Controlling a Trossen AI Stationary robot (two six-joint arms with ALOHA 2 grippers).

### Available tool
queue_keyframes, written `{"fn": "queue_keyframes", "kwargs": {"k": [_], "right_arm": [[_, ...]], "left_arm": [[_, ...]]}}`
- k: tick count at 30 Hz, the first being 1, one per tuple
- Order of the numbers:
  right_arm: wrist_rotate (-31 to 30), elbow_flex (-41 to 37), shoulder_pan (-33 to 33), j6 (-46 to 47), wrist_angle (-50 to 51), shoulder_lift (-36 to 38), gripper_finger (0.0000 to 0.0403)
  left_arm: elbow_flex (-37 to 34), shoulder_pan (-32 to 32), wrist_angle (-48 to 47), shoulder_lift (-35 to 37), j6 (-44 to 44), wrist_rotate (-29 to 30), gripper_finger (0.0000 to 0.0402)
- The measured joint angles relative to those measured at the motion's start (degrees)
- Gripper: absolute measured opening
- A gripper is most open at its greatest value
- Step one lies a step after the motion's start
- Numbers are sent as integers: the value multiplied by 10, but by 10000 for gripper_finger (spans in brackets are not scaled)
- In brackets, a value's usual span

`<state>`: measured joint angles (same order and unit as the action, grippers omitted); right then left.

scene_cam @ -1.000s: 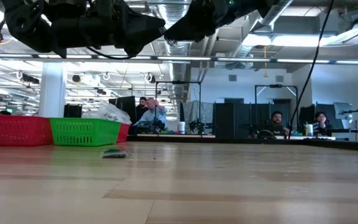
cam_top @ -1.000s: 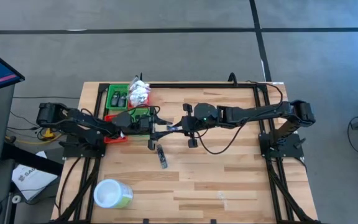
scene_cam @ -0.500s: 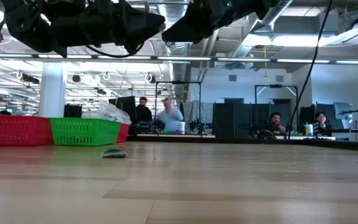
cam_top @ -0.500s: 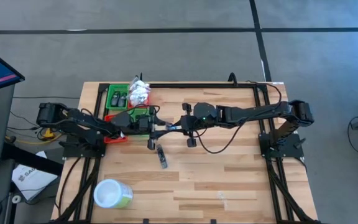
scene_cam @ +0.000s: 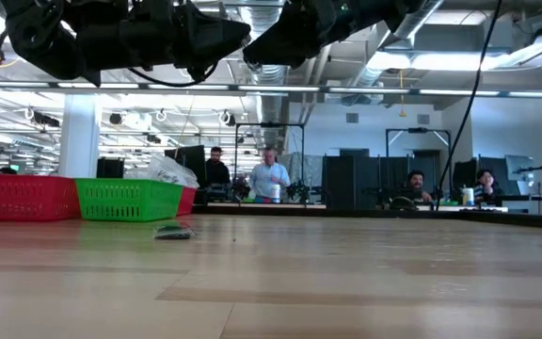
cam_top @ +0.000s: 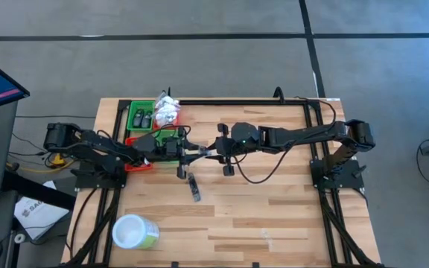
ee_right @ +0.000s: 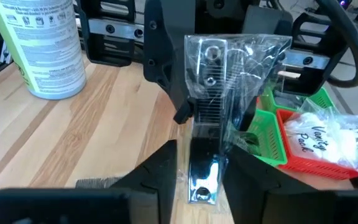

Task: Pick & Place Travel size toiletries
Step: Put the silver nail cutter into the bottom red bin

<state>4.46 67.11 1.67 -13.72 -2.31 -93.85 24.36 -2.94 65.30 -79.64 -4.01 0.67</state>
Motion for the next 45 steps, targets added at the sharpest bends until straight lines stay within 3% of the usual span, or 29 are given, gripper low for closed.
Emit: {"fn": "queue_keyframes", "kwargs": {"k": [9, 18, 25, 31, 45], "right_arm": [[0, 0, 0, -13, 23, 12, 169], [0, 0, 8, -15, 79, 29, 214], [-2, 0, 14, -8, 132, 28, 206], [-2, 0, 14, 3, 175, 28, 190], [-2, -29, 13, 39, 201, 28, 156]], "left_arm": [[-28, 0, -22, 41, 3, 34, 69], [-67, 9, -216, 206, 47, 126, 69], [-67, 36, -414, 341, 100, 250, 69], [-67, 51, -554, 417, 169, 335, 69], [37, 50, -952, 424, 388, 399, 69]]}}
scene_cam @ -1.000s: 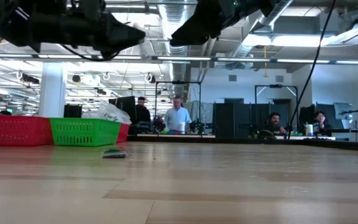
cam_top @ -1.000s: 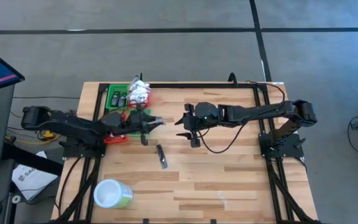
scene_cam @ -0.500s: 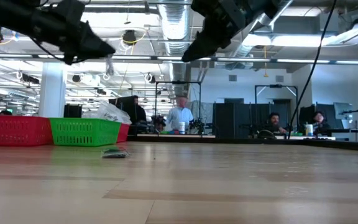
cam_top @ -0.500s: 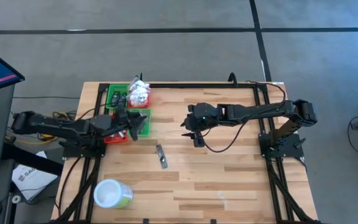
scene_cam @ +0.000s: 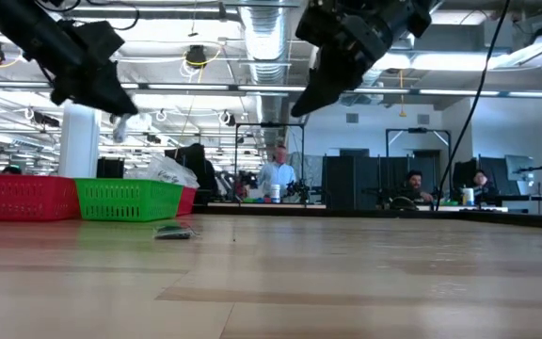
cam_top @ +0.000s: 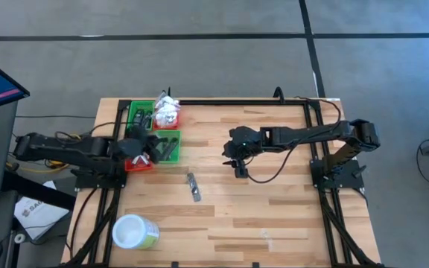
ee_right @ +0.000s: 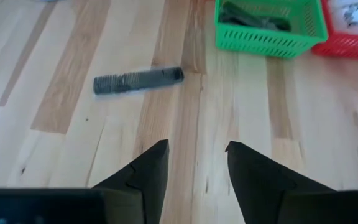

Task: Pick & Place Travel size toiletries
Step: Put the silver nail cutter into the bottom red bin

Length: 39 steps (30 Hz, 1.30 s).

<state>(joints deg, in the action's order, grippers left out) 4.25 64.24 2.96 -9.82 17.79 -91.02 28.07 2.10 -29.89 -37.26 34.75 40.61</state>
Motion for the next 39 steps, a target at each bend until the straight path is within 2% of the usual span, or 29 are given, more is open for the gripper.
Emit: {"fn": "queue_keyframes", "kwargs": {"k": [4, 8, 19, 26, 33, 39], "right_arm": [[0, -14, -4, 0, -6, 0, 153], [0, -24, -3, 8, -5, 0, 153], [0, -36, -7, 19, -11, 0, 148], [0, -36, -21, 20, -17, 0, 145], [0, -36, -37, 24, -16, 0, 147], [1, -36, -49, 30, -16, 0, 141]], "left_arm": [[30, 0, -121, 0, 82, 0, 69], [45, 0, -193, 0, 141, -3, 69], [57, -23, -329, -48, 242, -99, 69], [57, -44, -341, -102, 255, -136, 69], [57, -52, -342, -136, 255, -143, 69], [57, -52, -342, -142, 255, -146, 97]]}}
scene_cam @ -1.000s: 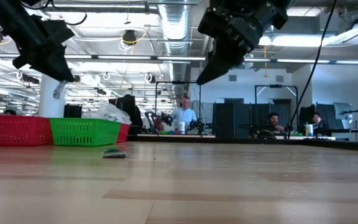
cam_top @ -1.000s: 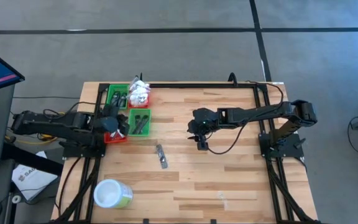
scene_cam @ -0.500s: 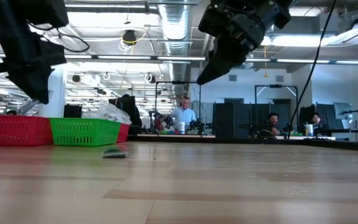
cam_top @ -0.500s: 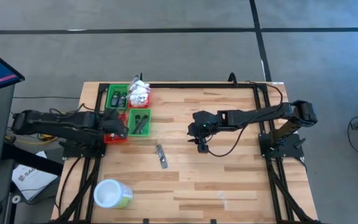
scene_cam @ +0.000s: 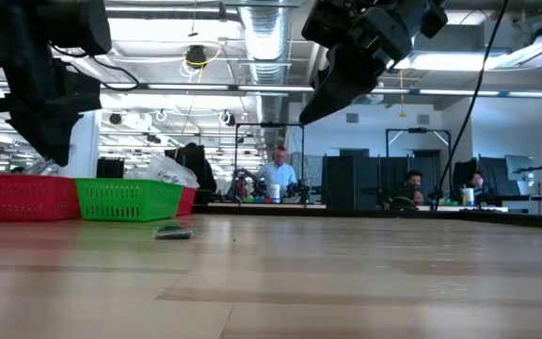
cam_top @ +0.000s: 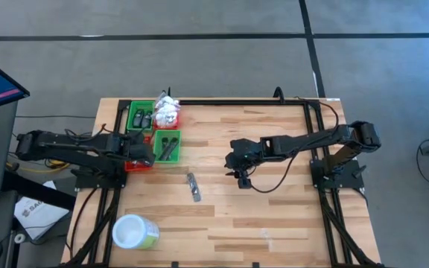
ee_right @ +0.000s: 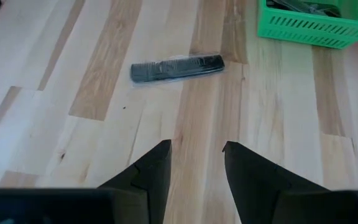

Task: Pick & Place Travel size toiletries
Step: Put the silver nail cutter into the bottom red bin, then put the black comb into the bottom green bin

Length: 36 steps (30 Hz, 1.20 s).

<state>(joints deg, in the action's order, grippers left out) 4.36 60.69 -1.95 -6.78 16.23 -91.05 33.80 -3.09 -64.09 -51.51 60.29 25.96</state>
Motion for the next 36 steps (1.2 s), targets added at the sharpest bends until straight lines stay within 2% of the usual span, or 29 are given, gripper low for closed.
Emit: {"fn": "queue_keyframes", "kwargs": {"k": [9, 21, 25, 29, 34, 36], "right_arm": [[1, 0, -7, 18, 0, 0, 139], [0, 1, -7, 24, 0, -2, 135], [0, 1, -9, 27, -7, -2, 133], [1, 1, -16, 37, -22, -2, 133], [1, 1, -31, 39, -30, -2, 136], [1, 1, -37, 39, -35, -2, 137]], "left_arm": [[0, 0, 0, 0, -2, -4, 97], [0, 3, 30, 6, -86, -3, 97], [0, 22, 112, 6, -152, -6, 98], [0, 52, 249, -4, -251, -39, 98], [-16, 95, 428, -52, -359, -84, 95], [-25, 106, 465, -84, -381, -93, 94]]}}
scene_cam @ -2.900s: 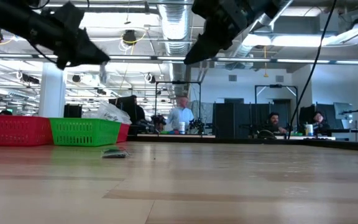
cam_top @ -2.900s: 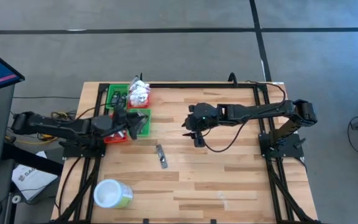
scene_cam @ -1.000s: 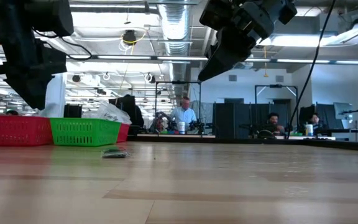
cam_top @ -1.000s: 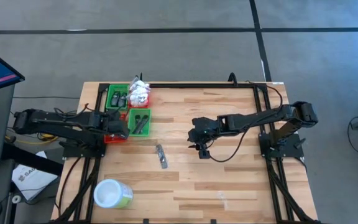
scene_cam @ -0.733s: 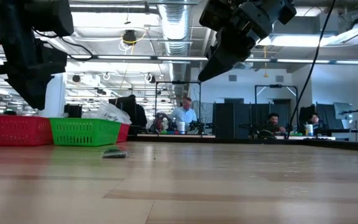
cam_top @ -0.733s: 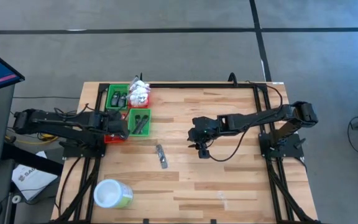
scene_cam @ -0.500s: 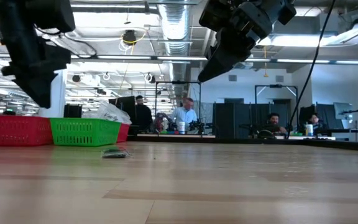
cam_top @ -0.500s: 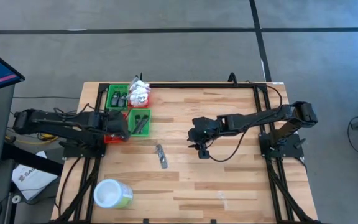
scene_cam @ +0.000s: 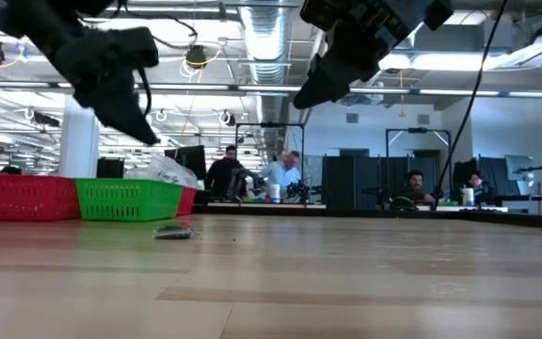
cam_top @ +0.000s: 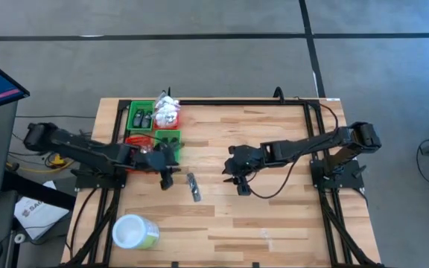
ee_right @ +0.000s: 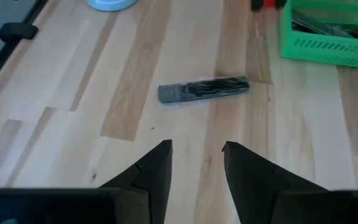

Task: Pick & Place Travel size toiletries
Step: Put the black comb into the bottom green bin

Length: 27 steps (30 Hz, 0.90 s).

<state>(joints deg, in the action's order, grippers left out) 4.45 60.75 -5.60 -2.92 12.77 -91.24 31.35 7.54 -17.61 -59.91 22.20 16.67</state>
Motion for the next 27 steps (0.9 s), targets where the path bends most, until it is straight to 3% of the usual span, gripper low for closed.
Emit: {"fn": "queue_keyframes", "kwargs": {"k": [11, 16, 22, 27], "right_arm": [[0, -2, -28, 33, -11, -26, 133], [0, -1, -35, 30, -34, -81, 133], [0, 0, -27, 30, -97, -144, 127], [0, 0, -14, 30, -129, -160, 122]], "left_arm": [[-4, 17, 113, -172, -9, -29, 94], [-4, 20, 123, -188, -10, -40, 94], [-4, 24, 134, -204, -8, -97, 94], [-4, 25, 143, -228, -2, -109, 94]]}}
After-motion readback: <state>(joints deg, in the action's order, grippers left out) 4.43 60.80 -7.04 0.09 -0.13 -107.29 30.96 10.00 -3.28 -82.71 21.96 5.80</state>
